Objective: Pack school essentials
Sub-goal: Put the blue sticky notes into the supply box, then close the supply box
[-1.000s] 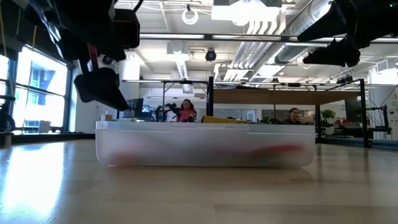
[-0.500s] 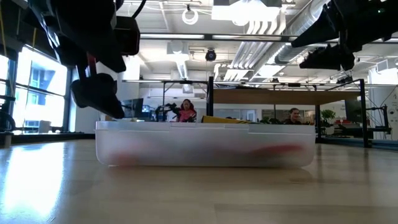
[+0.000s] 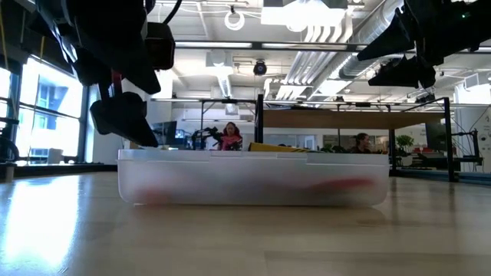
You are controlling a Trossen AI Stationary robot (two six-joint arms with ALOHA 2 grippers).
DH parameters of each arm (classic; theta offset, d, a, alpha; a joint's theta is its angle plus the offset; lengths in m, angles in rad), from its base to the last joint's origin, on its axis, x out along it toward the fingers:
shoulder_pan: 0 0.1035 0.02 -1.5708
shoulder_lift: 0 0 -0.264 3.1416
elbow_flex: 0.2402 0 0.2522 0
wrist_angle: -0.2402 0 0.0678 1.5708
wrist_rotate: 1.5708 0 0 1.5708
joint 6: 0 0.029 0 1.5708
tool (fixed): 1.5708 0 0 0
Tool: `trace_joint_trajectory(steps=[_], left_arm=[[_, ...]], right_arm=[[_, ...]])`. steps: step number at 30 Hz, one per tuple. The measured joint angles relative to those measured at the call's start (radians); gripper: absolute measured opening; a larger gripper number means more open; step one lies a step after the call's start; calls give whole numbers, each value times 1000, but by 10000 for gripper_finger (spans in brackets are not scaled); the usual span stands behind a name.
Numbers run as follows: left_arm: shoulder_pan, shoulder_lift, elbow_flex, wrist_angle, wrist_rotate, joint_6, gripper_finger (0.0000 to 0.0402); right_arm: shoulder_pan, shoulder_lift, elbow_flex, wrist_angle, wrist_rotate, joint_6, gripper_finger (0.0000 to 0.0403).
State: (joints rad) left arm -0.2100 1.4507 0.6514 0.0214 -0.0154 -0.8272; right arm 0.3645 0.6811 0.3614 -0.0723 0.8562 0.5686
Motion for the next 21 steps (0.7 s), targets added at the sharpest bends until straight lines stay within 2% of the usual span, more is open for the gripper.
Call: trace_joint_trajectory(steps=[6, 14, 21], left_arm=[[3, 40, 2, 33, 0, 17, 400], [15, 42, 2, 54, 23, 21, 400], [24, 13, 0, 54, 23, 84, 400]], right_arm=[[0, 0, 0, 1, 0, 0, 398], [0, 0, 0, 3, 0, 0, 398], [0, 0, 0, 56, -18, 0, 398]])
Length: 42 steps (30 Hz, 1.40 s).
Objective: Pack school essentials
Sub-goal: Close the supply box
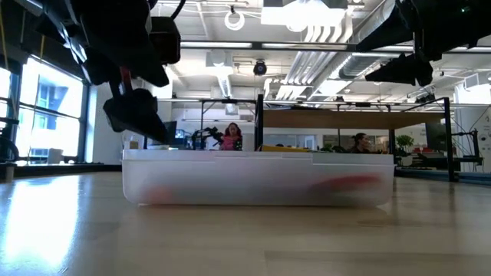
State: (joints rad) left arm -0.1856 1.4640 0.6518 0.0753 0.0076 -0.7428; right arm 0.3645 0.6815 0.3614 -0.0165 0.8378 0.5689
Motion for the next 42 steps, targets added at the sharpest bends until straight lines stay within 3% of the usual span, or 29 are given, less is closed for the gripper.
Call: trace_joint_trajectory(steps=[5, 13, 22, 31, 42], left_arm=[[28, -50, 0, -13, 0, 71, 400], [118, -113, 0, -126, -19, 153, 400], [218, -163, 0, -203, -17, 223, 400], [260, -150, 0, -230, 33, 218, 400], [271, -148, 0, -295, 33, 197, 400]], right_arm=[[0, 32, 0, 76, -55, -6, 398], [0, 201, 0, 254, -61, -2, 398], [0, 353, 0, 269, -57, -24, 398], [-39, 380, 0, 329, -73, 2, 398], [-265, 380, 34, 374, -410, 55, 398]])
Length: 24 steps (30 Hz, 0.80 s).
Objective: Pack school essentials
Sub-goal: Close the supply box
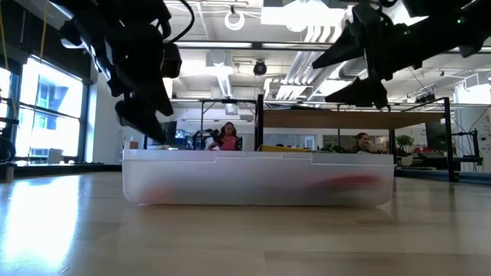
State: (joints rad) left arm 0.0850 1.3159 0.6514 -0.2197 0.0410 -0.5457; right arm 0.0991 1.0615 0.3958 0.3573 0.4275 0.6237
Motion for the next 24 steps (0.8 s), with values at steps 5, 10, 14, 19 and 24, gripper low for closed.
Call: trace_joint_trajectory(steps=[5, 10, 14, 19, 24], left_arm=[[25, 0, 0, -65, 4, 0, 400], [41, 0, 0, -73, 54, 9, 400], [41, 0, -1, -69, 59, 18, 400], [41, 0, -1, -67, 59, 34, 400], [41, 1, -2, -51, 77, 35, 400]], right_arm=[[-76, 0, 11, -67, -117, 75, 398], [-125, 16, 11, -114, -179, 136, 398], [-140, 79, 11, -100, -203, 172, 398], [-153, 204, 11, -47, -208, 225, 398], [-152, 332, 11, 121, -243, 239, 398]])
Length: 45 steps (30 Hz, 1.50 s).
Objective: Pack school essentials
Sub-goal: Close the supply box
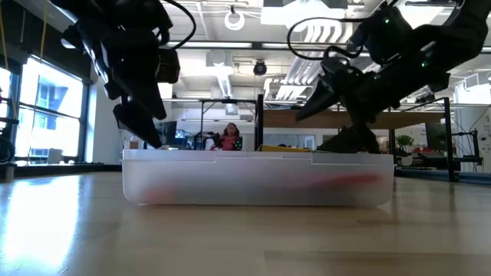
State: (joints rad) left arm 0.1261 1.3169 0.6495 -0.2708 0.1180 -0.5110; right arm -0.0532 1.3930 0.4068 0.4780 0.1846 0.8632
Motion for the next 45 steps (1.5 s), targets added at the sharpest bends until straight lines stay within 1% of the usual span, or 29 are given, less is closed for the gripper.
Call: trace_joint_trajectory(steps=[3, 8, 11, 19, 25, 30, 33, 36, 45], left_arm=[[0, 21, 0, 44, 2, 0, 400], [21, 64, -1, 56, 5, -8, 400], [40, 81, 0, 64, 20, -9, 400], [73, 96, -1, 58, 32, -8, 400], [73, 96, -1, 57, 57, 15, 400], [73, 96, -1, 60, 65, 30, 400], [73, 96, -1, 97, 82, 35, 400], [70, 93, -1, 127, 92, 35, 400], [69, 49, 0, 128, 93, 35, 400]], right_arm=[[-4, 71, 0, 62, -3, 25, 398], [-20, 161, 0, 142, -6, 46, 398], [-27, 205, 4, 199, -41, 45, 398], [-48, 316, 127, 190, -149, -25, 398], [-59, 323, 179, 107, -189, -52, 398], [-58, 321, 199, 105, -230, -72, 398], [-55, 320, 202, 118, -267, -79, 398], [-55, 320, 202, 117, -281, -81, 398], [-33, 319, 202, 134, -362, -124, 398]])
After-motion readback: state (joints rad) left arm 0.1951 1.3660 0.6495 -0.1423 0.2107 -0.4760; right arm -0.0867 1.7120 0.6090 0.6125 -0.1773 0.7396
